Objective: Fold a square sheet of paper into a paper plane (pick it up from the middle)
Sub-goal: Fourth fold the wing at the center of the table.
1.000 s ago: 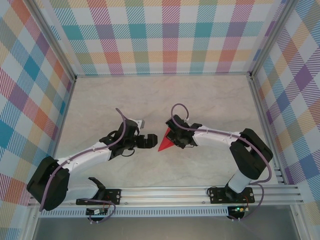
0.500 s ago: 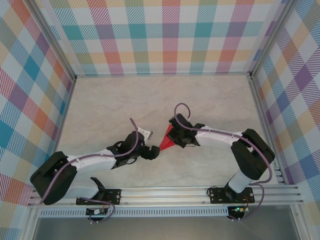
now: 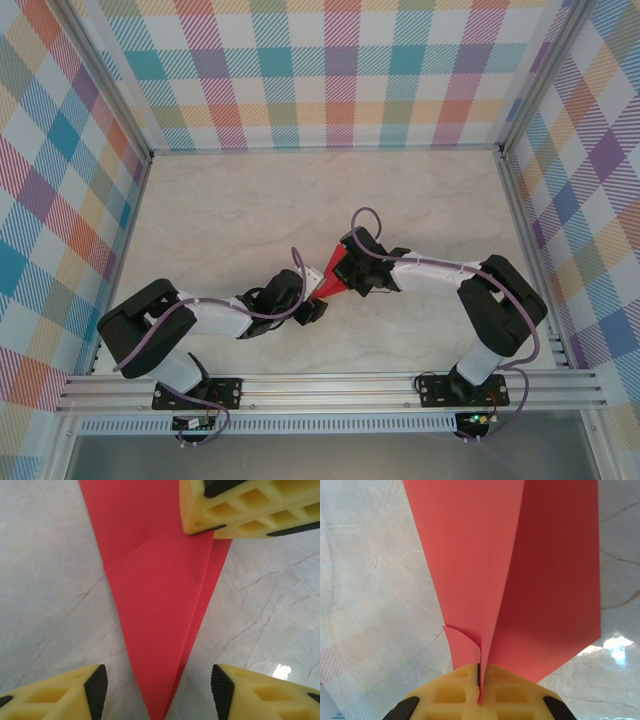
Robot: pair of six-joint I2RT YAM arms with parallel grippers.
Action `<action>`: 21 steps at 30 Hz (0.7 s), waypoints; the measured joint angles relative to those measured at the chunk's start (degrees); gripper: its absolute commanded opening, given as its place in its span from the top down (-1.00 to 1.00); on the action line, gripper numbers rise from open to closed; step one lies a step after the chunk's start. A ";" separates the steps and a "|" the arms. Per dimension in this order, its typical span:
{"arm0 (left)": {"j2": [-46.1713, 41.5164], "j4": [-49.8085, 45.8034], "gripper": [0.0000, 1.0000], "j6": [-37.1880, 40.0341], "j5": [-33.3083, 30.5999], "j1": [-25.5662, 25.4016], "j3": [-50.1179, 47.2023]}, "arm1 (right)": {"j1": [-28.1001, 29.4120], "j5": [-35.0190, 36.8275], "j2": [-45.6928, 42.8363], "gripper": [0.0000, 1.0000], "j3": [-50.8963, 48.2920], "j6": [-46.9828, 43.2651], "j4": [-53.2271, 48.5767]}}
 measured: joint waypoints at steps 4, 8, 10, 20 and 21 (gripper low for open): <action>2.05 5.01 -0.04 2.19 0.02 -0.46 0.04 | -0.63 -1.25 0.00 1.00 -0.11 0.04 0.00; 3.48 9.11 0.01 4.44 0.04 -0.70 0.07 | -1.03 -2.27 0.00 1.00 -0.11 0.02 0.00; 4.13 10.71 0.04 5.33 0.02 -0.70 0.07 | -1.25 -2.73 0.00 1.00 -0.11 0.02 -0.02; 6.51 16.20 0.26 10.71 1.40 -0.72 0.07 | -1.97 -5.31 0.00 0.99 -0.11 0.20 0.37; 7.04 16.61 0.28 11.13 1.62 -0.74 0.07 | -2.08 -5.68 0.00 0.99 -0.11 0.22 0.46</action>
